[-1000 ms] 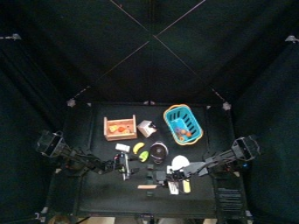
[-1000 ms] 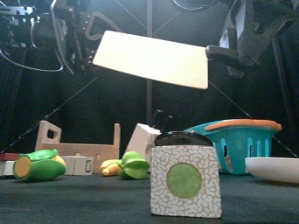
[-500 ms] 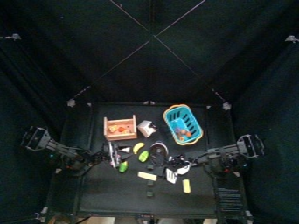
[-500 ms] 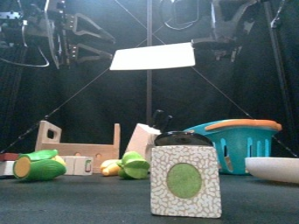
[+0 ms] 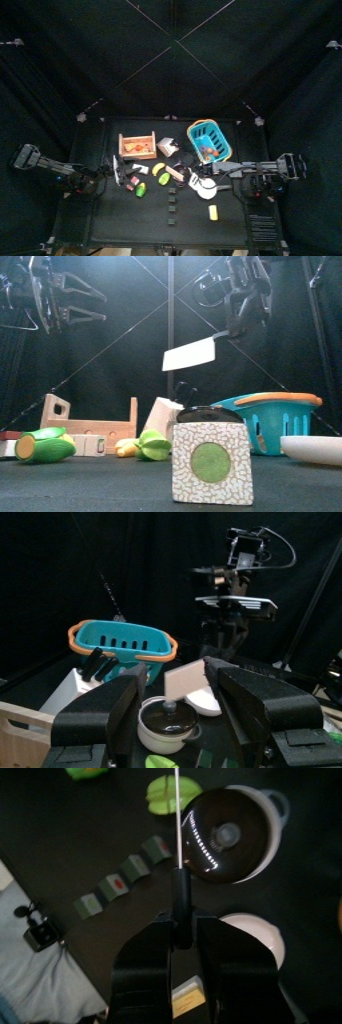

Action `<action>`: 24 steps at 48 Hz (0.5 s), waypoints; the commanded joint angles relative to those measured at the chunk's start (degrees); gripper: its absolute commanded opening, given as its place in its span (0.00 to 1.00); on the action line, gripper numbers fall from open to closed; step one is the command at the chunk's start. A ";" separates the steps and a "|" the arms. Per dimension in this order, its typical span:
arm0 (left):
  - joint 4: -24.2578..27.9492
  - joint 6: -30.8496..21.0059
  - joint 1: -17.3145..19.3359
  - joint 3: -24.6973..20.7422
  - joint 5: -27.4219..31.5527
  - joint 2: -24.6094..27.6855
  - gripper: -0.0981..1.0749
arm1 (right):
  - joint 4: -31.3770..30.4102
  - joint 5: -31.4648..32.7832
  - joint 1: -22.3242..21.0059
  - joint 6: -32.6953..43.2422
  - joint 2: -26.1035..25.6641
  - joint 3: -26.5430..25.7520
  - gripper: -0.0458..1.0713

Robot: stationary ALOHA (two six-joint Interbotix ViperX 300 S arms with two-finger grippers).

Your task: Let go of cleaver handle

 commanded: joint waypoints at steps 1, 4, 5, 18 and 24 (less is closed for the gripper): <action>0.09 0.00 0.09 -1.14 -0.09 0.62 0.81 | -0.18 -0.09 0.26 1.23 -2.46 -1.14 0.46; 0.09 0.00 0.09 -1.32 0.00 1.05 0.81 | 0.62 0.53 -0.09 1.49 -2.55 -2.02 0.46; 0.18 0.00 0.09 -1.32 0.00 1.14 0.81 | 0.97 0.88 -0.09 1.41 -2.46 -2.37 0.46; 0.26 0.00 0.00 -1.14 1.32 2.20 0.81 | 0.09 3.87 0.00 1.49 -1.41 -4.57 0.46; 1.76 0.35 -0.09 -1.41 4.83 3.43 0.81 | 0.44 3.87 0.26 1.05 -1.32 -4.39 0.46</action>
